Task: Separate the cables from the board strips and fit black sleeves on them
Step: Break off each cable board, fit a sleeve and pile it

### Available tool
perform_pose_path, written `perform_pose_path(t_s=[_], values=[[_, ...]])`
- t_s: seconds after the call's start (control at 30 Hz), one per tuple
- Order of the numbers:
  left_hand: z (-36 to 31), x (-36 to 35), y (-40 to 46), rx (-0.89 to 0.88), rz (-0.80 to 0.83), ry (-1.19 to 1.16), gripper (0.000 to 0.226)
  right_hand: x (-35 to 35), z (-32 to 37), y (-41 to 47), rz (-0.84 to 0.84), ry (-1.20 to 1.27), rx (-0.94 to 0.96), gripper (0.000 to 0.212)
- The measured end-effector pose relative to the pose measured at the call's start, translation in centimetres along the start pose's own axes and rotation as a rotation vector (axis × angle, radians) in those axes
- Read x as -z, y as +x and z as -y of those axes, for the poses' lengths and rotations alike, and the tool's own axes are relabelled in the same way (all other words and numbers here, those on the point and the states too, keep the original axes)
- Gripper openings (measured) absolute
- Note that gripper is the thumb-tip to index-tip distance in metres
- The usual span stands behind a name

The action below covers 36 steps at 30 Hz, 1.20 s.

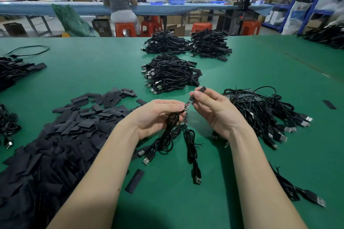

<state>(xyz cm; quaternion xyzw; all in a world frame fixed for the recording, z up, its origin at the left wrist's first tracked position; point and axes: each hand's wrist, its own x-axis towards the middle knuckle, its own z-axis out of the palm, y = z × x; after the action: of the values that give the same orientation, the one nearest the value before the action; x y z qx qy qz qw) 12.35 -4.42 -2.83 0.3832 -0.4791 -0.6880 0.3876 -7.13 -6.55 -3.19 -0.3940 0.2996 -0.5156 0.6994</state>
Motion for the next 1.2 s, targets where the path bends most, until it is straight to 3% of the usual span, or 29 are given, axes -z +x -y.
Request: perform_pose_path(t_s=[0.27, 0.47, 0.6, 0.9, 1.2], values=[[-0.5, 0.2, -0.4, -0.005, 0.044, 0.109, 0.011, 0.2, 0.0, -0.4, 0.145, -0.068, -0.103, 0.014], [-0.6, 0.0, 0.2, -0.109, -0.086, 0.37, 0.015, 0.3, -0.1, 0.1, 0.033, -0.016, -0.028, 0.021], [-0.7, 0.1, 0.6, -0.215, -0.187, 0.604, 0.011, 0.3, 0.0, 0.2, -0.048, 0.004, -0.031, 0.012], [-0.3, -0.3, 0.9, -0.386, -0.255, 0.639, 0.009, 0.4, -0.2, 0.3, -0.081, -0.037, -0.028, 0.02], [-0.4, -0.4, 0.7, -0.431, -0.248, 0.635, 0.007, 0.1, -0.4, 0.1, -0.056, -0.052, -0.027, 0.019]])
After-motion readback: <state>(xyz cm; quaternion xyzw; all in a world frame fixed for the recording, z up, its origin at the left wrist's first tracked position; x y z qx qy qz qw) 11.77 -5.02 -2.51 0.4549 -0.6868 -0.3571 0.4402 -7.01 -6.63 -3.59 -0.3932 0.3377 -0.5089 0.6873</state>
